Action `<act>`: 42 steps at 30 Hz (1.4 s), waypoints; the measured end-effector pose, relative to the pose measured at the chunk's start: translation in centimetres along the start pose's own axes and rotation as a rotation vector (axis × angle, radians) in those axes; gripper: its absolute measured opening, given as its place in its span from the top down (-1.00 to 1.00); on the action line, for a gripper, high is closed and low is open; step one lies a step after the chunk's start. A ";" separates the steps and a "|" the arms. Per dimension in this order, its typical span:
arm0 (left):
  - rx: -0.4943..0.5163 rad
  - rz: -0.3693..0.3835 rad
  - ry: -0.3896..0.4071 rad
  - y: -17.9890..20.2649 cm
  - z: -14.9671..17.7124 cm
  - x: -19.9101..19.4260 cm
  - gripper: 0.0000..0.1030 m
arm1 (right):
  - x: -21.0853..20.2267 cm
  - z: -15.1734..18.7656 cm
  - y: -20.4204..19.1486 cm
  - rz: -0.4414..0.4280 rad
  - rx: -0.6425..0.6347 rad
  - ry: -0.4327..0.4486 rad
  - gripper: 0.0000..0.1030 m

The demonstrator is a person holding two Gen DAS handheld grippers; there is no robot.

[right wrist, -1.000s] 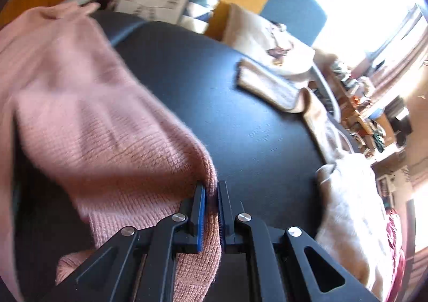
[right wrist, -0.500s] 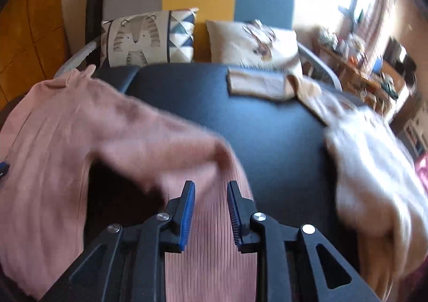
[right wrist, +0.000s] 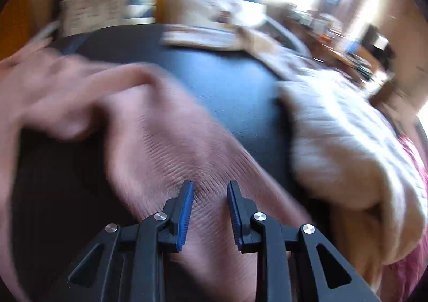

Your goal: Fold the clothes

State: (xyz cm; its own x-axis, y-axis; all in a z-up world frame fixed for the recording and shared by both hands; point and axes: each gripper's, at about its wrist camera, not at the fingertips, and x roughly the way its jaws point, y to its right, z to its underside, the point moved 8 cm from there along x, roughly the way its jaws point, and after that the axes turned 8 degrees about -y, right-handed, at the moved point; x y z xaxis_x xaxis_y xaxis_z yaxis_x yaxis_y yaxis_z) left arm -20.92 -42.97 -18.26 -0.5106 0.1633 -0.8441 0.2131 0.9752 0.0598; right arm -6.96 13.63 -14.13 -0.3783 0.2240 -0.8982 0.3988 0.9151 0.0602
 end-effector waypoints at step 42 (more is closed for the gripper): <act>-0.043 0.103 -0.051 -7.5 12.0 -10.4 0.10 | -1.4 3.1 -33.0 -0.292 -0.603 0.195 0.46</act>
State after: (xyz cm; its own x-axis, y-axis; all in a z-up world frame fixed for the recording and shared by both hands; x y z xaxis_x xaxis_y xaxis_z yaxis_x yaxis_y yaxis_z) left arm -7.22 -53.75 -16.36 -0.4446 0.2560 -0.8584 0.2253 0.9594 0.1694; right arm -16.98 -17.93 -16.23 -0.5647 -0.0549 -0.8235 -0.2545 0.9608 0.1104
